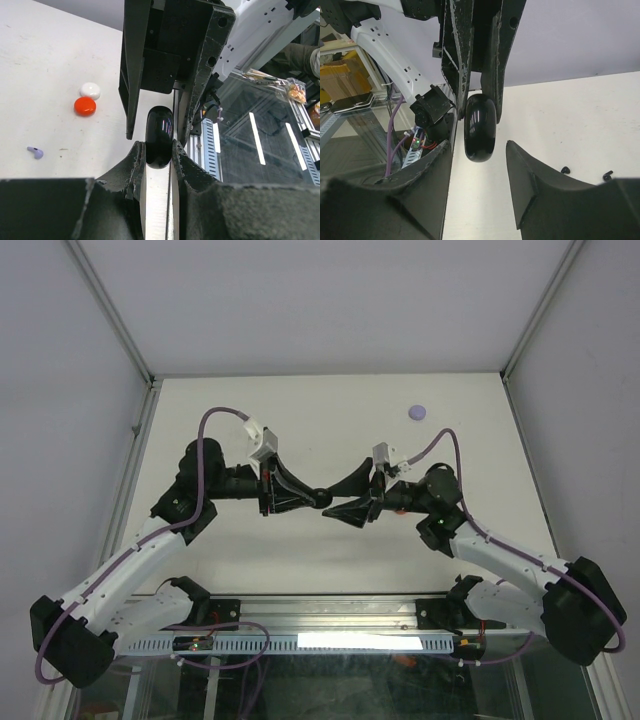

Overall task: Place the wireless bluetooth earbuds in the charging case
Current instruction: Pick up the charging case at the center of the board, then open the charging case.

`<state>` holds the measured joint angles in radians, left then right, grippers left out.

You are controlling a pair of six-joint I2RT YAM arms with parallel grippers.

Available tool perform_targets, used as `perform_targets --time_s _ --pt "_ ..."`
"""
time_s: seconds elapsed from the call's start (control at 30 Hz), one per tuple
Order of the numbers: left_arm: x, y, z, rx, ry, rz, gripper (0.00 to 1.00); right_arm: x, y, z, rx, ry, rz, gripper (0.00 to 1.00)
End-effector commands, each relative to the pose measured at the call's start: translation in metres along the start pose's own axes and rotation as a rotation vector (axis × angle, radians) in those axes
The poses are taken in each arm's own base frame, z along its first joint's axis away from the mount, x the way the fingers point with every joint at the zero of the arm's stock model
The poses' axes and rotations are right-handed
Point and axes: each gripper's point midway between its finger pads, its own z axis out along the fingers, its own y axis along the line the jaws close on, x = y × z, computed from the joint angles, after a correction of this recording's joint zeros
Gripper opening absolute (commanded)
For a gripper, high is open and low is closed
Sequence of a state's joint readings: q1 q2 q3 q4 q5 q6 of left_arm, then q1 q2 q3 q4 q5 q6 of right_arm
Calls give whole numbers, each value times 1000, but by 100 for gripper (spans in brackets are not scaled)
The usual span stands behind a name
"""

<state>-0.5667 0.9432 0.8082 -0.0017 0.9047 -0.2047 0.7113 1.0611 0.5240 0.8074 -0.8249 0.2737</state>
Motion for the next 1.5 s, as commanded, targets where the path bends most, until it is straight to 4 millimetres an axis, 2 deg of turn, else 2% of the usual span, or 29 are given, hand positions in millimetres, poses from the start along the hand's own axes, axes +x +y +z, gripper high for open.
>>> perform_targets --time_s 0.0,0.2,0.3,0.37,0.43,0.53,0.63,0.87,1.2,1.37,1.47 --pt "-17 -11 2 36 -19 86 0 -28 8 8 -54 -65 -57 50" --pt "-18 -11 4 28 -17 93 0 -25 7 10 -59 -58 -39 43" --pt "-20 -11 3 16 -24 98 1 -23 6 10 -58 -51 -34 32" --pt "-21 -10 3 4 -29 96 5 -20 6 10 -59 -45 -35 21" --pt "-24 -9 2 -16 -39 90 15 -20 6 10 -62 -43 -40 9" --pt "-24 -7 1 -39 -48 88 37 -18 6 11 -66 -38 -38 1" --pt "-20 -4 0 -49 -45 82 49 -18 7 11 -73 -36 -37 0" --pt "-15 -1 4 -43 -27 65 63 -20 7 11 -68 -43 -42 0" --pt "-13 11 9 -102 -16 34 65 -20 10 12 -81 -43 -47 0" --pt "-29 21 7 -191 -67 2 64 -15 13 12 -97 -32 -57 0" --pt "-37 20 7 -196 -101 -17 64 -13 16 13 -109 -27 -65 0"
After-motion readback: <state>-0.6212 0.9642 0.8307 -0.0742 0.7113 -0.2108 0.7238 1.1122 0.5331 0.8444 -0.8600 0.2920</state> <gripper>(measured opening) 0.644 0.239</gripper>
